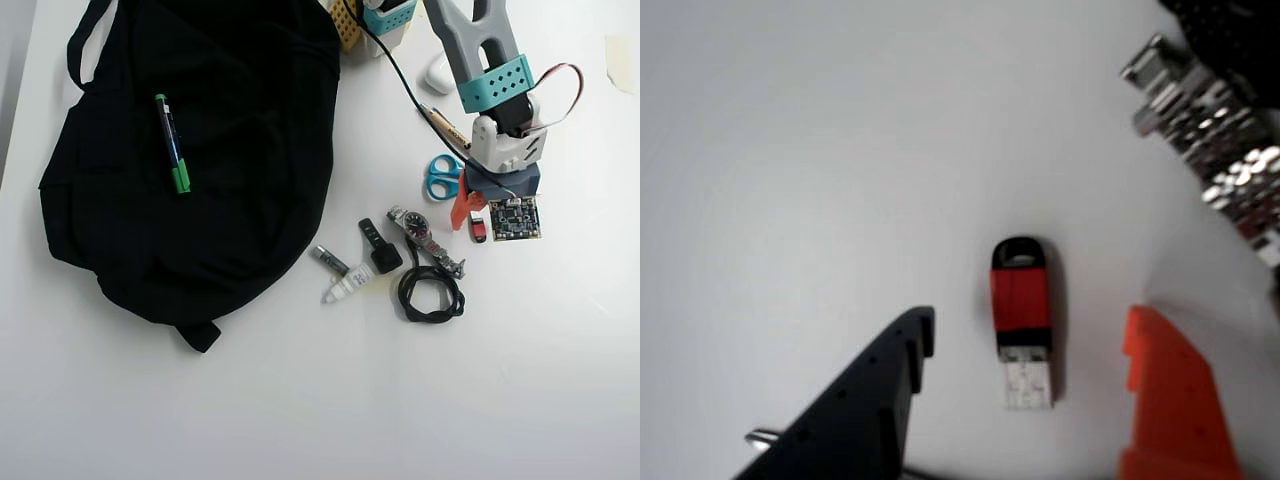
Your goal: Put the usb stick into the black bag
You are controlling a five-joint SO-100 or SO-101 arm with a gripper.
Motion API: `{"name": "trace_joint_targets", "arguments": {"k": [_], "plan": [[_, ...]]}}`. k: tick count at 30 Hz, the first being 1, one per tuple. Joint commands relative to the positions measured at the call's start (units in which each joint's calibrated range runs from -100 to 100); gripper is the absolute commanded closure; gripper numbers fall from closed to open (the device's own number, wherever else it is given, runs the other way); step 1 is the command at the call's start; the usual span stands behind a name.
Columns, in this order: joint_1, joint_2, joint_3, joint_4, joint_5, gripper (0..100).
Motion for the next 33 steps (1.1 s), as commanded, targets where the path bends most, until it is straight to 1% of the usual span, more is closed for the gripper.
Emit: {"name": "trace_joint_targets", "arguments": {"k": [1,7,12,27,33], "plan": [[-0.2,0.9,-2.5,-2.1,0.1,75],[-0.3,3.5,-2.5,-5.8,0.5,75],[-0.8,4.9,-2.5,-5.8,1.8,75],[-1.9,5.1,-1.5,-4.8,1.2,75],[-2.6,5.1,-0.9,-2.1,1.2,75]]}}
